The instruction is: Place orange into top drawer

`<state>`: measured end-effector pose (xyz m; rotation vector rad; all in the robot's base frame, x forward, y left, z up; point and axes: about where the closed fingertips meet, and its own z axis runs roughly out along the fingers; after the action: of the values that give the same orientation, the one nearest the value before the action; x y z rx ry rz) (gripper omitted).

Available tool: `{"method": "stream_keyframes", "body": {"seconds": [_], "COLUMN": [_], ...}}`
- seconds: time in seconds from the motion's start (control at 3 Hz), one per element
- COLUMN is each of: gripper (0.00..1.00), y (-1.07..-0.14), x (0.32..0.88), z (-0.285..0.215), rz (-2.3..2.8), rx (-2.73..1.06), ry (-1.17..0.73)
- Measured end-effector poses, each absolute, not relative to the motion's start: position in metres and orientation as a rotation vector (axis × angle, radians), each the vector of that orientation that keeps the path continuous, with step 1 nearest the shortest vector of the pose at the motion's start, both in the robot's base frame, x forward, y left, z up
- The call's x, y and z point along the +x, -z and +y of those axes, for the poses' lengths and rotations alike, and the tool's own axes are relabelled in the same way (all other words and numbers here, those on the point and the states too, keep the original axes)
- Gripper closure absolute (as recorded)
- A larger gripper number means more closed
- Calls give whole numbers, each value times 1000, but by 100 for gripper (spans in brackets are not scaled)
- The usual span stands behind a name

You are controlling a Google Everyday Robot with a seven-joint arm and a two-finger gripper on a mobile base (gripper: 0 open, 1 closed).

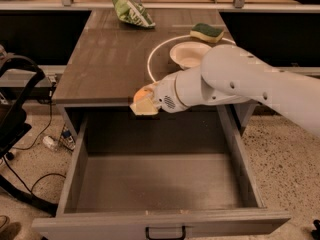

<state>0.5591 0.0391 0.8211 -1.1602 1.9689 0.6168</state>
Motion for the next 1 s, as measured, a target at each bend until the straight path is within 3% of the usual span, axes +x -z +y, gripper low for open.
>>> {"method": "stream_keyframes", "body": {"seconds": [1.0], "gripper": [100], "y": [-821], "x": [559], "z": [39], "rz": [1969], "rx": [-1161], "ry": [-616]}}
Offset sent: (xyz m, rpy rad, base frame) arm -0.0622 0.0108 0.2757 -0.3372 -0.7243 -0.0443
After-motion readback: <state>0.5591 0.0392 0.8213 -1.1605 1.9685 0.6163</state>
